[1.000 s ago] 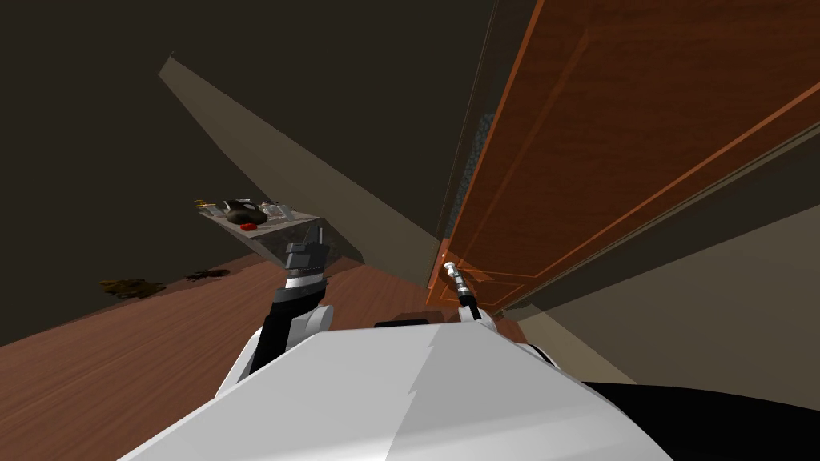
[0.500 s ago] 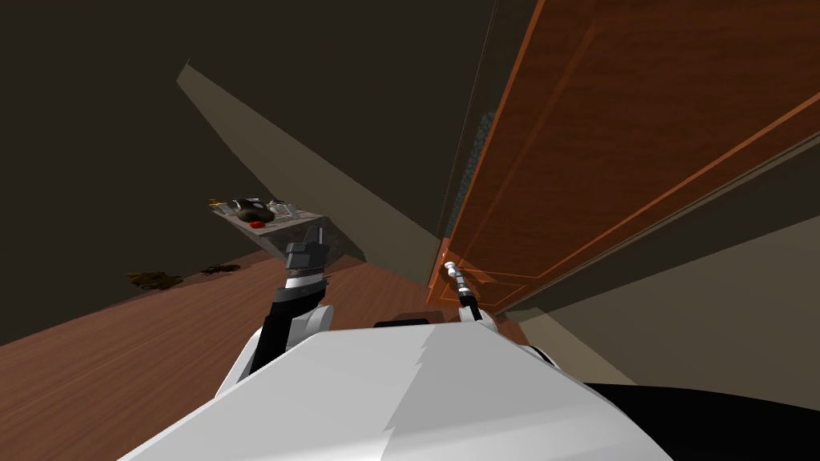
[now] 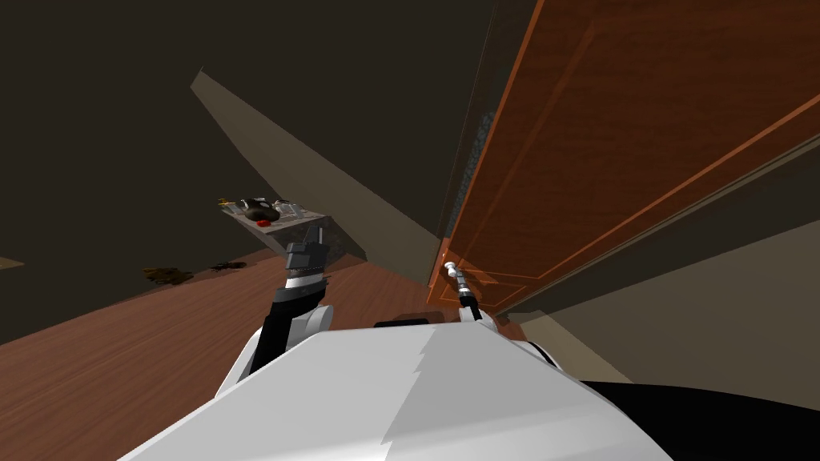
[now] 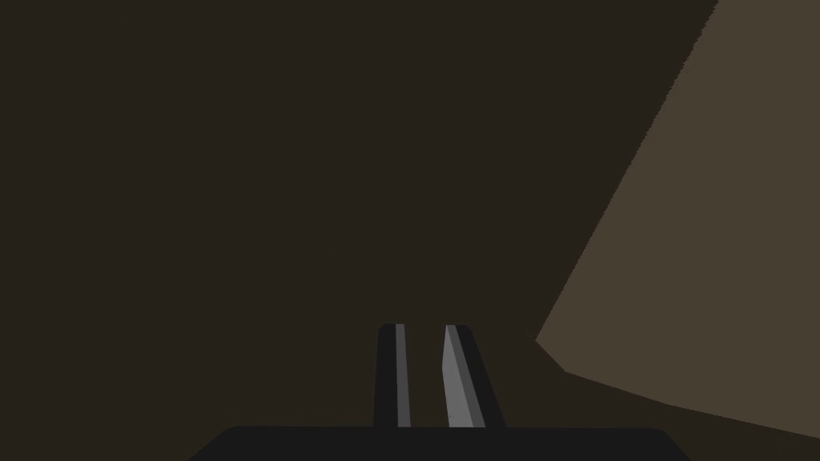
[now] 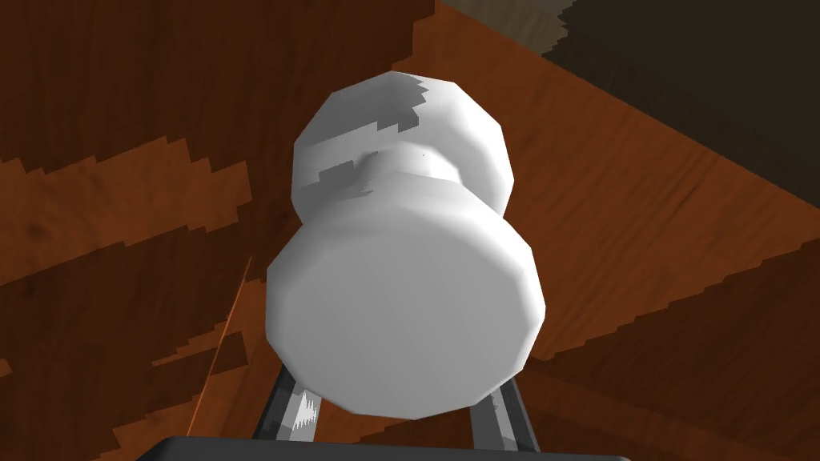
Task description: Pull the door open
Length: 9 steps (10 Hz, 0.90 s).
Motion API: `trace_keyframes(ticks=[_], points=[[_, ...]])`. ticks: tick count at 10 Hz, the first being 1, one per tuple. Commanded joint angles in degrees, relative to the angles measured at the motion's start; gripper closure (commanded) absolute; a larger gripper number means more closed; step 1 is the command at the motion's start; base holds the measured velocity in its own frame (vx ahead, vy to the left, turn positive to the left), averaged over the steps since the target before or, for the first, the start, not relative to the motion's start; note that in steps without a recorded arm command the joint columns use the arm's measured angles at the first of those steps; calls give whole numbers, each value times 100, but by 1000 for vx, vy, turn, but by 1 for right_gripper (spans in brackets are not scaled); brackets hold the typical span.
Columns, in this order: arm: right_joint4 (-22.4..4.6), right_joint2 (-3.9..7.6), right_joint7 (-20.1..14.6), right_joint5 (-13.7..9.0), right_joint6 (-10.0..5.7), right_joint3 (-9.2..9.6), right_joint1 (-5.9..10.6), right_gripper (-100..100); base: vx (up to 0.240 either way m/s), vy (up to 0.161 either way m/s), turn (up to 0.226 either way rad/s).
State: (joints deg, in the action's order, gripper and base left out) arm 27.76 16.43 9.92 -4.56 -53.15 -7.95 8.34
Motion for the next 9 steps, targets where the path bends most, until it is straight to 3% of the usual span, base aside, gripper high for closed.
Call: trace_keyframes(ticks=[1,3,7,9], points=[[273,-123,-3,31,154,70,-106,100,-7,-4,-12],[273,-123,-3,31,154,70,-106,100,8,2,10],[303,-110,-688,-210,176,175,-120,100,-39,-17,57],[303,-110,-720,-210,176,175,-120,100,-25,-11,15]])
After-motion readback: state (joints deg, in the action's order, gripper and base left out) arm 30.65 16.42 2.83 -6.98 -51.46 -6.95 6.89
